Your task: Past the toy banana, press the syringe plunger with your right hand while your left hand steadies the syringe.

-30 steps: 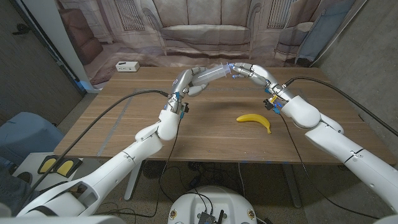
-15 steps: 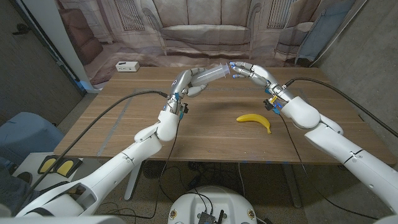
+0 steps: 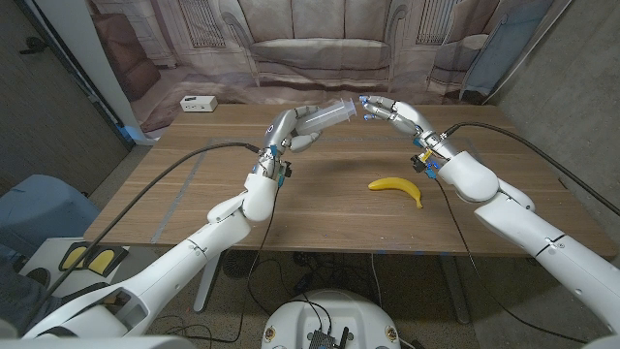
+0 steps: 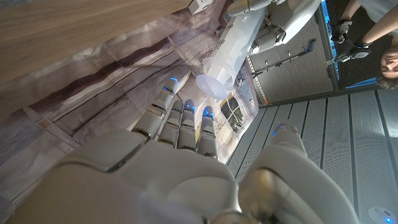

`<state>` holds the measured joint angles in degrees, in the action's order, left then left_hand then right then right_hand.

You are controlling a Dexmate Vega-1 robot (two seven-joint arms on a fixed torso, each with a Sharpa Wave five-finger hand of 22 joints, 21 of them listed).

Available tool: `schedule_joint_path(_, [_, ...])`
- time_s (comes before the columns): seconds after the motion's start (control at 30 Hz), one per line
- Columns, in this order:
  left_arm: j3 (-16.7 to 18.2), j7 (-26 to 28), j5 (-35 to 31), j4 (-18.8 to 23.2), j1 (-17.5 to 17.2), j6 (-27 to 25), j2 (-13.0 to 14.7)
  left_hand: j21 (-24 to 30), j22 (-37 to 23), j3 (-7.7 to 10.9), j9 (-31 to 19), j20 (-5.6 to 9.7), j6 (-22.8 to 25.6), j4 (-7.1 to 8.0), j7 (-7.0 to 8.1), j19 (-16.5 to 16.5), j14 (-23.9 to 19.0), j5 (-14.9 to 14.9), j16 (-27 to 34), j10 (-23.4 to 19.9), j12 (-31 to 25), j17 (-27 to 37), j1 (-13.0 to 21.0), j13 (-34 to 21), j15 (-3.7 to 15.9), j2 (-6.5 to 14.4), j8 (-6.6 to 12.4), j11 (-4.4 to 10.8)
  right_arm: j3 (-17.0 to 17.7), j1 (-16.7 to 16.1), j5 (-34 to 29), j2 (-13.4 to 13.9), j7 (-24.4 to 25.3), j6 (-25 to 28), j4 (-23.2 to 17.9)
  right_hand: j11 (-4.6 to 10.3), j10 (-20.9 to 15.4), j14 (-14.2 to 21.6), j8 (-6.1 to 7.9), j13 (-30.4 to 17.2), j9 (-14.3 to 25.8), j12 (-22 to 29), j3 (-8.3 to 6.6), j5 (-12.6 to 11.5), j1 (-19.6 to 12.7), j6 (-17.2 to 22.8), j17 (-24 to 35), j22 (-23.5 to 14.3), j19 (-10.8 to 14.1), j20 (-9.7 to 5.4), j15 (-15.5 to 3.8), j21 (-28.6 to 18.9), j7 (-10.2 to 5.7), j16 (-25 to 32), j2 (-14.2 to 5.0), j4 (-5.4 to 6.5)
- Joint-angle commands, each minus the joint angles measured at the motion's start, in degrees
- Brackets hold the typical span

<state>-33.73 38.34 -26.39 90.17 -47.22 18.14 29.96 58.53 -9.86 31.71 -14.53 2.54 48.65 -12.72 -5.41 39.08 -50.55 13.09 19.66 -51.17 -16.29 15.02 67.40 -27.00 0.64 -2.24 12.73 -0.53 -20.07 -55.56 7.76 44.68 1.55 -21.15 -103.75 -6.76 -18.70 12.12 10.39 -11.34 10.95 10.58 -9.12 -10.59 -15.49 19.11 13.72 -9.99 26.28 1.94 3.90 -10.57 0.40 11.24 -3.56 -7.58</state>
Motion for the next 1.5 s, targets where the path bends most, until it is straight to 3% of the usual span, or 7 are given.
schedule_joint_path(0.03, [0.5,-0.1,0.3,0.7,-1.0,-0.5,0.5,0.5,-0.2,3.19,-0.2,-0.25,6.3,2.83,3.40,-0.3,-6.5,0.3,0.2,-4.3,0.2,0.2,7.6,-0.2,8.11,9.3,0.19,4.08,0.4,-0.7,0.3,-0.1,0.8,0.8,-0.4,-0.05,0.6,-0.5,0.43,-0.3,0.0,0.0,0.33,0.2,-0.3,0.0,0.1,-0.2,-0.7,-0.09,0.05,0.3,0.66,-0.3,0.42,-0.08])
schedule_joint_path(0.4, [0.9,-0.1,0.4,1.4,-1.8,-0.8,1.0,0.6,-0.2,3.20,-0.2,-0.22,6.2,2.77,3.43,-0.3,-6.5,0.3,0.2,-4.2,0.3,0.3,7.6,-0.3,8.19,9.3,0.12,3.94,1.0,-1.6,0.6,0.0,1.8,1.9,-1.2,-0.18,2.6,-2.2,-0.23,-0.2,-0.1,-0.2,0.34,0.1,-0.5,-3.1,-0.1,-0.1,-2.1,-0.19,0.04,0.2,0.93,-0.4,0.54,-0.21])
schedule_joint_path(0.57, [1.0,0.1,0.4,1.3,-2.0,-0.7,1.0,0.7,-0.2,3.21,-0.2,-0.21,6.3,2.80,3.50,-0.3,-6.5,0.3,0.3,-4.2,0.3,0.3,7.5,-0.3,8.13,9.3,0.16,3.98,1.2,-1.9,1.3,-0.5,2.2,1.5,-0.8,0.36,3.7,-1.8,-0.88,-0.1,-0.1,-0.1,0.44,0.1,-0.6,-7.2,-0.2,-0.1,-2.2,0.37,-0.28,-0.2,1.20,0.1,0.72,-0.22])
schedule_joint_path(0.83, [1.1,-0.1,1.0,0.4,-1.6,-0.5,0.8,0.7,-0.2,3.20,-0.3,-0.22,6.4,2.79,3.64,-0.4,-6.5,0.3,0.3,-4.3,0.4,0.3,7.5,-0.3,8.19,9.3,0.13,4.18,1.7,-2.6,2.4,-0.7,2.8,2.0,-0.7,-0.11,5.1,-2.7,-0.54,0.0,-0.2,-0.3,0.50,0.0,-0.6,-8.4,-0.3,-0.1,-2.4,0.35,0.03,-0.3,1.40,-0.1,0.86,-0.26])
schedule_joint_path(1.07, [1.0,-0.3,1.3,-0.3,-1.3,-0.3,0.8,0.8,-0.1,3.24,-0.3,-0.17,6.5,2.77,3.64,-0.4,-6.5,0.3,0.3,-4.3,0.4,0.4,7.5,-0.4,8.22,9.3,0.13,4.16,1.8,-3.0,3.3,-1.2,3.4,2.0,-0.3,-0.15,8.3,-3.7,-0.20,0.1,-0.2,-0.8,0.56,0.0,-0.6,-9.0,-0.5,-0.1,-2.8,0.75,1.02,-0.3,1.37,-0.1,0.94,-0.23])
schedule_joint_path(1.3, [1.4,-0.1,1.4,-0.1,-1.6,-0.9,1.0,0.9,-0.1,3.25,-0.3,-0.15,6.6,2.78,3.76,-0.5,-6.6,0.3,0.3,-4.4,0.5,0.3,7.5,-0.4,8.22,9.2,0.13,4.11,1.9,-3.3,5.4,-2.2,3.3,1.1,0.9,0.38,10.3,-5.4,0.10,0.2,-0.2,-0.6,0.67,0.0,-0.4,-9.3,-0.6,-0.1,-4.0,2.32,3.26,-0.1,1.05,-0.5,1.06,-0.10])
schedule_joint_path(1.5, [1.8,0.1,1.4,0.4,-2.0,-1.8,1.4,0.9,-0.1,3.24,-0.3,-0.14,6.5,2.83,3.98,-0.5,-6.6,0.3,0.3,-4.4,0.5,0.3,7.3,-0.3,8.34,9.2,0.07,4.21,1.7,-3.0,8.5,-3.4,1.7,-1.2,3.1,-0.27,10.0,-6.2,0.44,0.2,-0.2,0.0,0.69,0.0,-0.4,-8.8,-0.7,-0.1,-4.5,0.39,1.67,-0.2,1.34,-0.3,1.07,-0.08])
